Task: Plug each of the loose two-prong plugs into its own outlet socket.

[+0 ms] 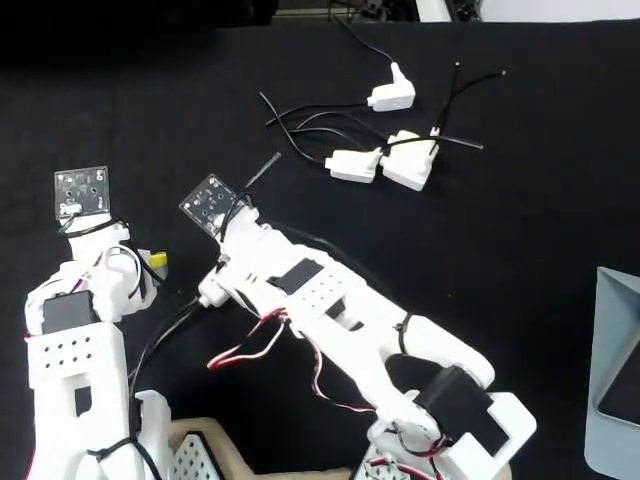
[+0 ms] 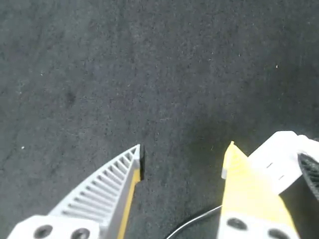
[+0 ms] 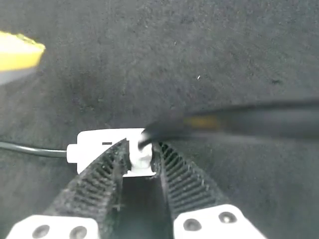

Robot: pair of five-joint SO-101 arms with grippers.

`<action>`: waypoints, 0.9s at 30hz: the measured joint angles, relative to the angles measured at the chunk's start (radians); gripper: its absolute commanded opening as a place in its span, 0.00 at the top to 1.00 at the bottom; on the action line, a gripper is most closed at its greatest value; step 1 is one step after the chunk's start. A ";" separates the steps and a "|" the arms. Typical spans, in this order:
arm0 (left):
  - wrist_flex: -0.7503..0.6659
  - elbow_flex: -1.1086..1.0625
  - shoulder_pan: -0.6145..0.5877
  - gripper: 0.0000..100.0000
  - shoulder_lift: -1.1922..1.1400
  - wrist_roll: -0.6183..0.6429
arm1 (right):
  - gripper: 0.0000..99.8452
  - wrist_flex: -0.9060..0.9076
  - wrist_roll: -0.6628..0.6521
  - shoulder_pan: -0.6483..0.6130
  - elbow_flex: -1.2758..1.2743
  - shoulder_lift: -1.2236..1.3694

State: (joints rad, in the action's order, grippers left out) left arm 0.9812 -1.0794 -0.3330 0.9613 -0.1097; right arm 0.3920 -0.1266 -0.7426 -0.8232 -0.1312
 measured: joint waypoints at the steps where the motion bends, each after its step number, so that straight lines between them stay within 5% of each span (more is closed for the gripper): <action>1: 0.000 0.000 0.000 0.74 0.000 0.000 | 0.99 0.000 0.000 0.000 -0.005 0.000; 14: 0.000 0.000 0.000 0.74 0.000 0.000 | 0.99 -0.183 -0.005 0.002 -0.135 0.006; 27: 0.000 0.000 0.000 0.74 0.000 0.000 | 0.99 0.055 -0.005 0.052 0.091 0.133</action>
State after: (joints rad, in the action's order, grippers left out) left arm 0.9812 -1.0794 -0.3330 0.9613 -0.1097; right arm 0.4473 -0.1312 -0.6905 -0.7327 0.0023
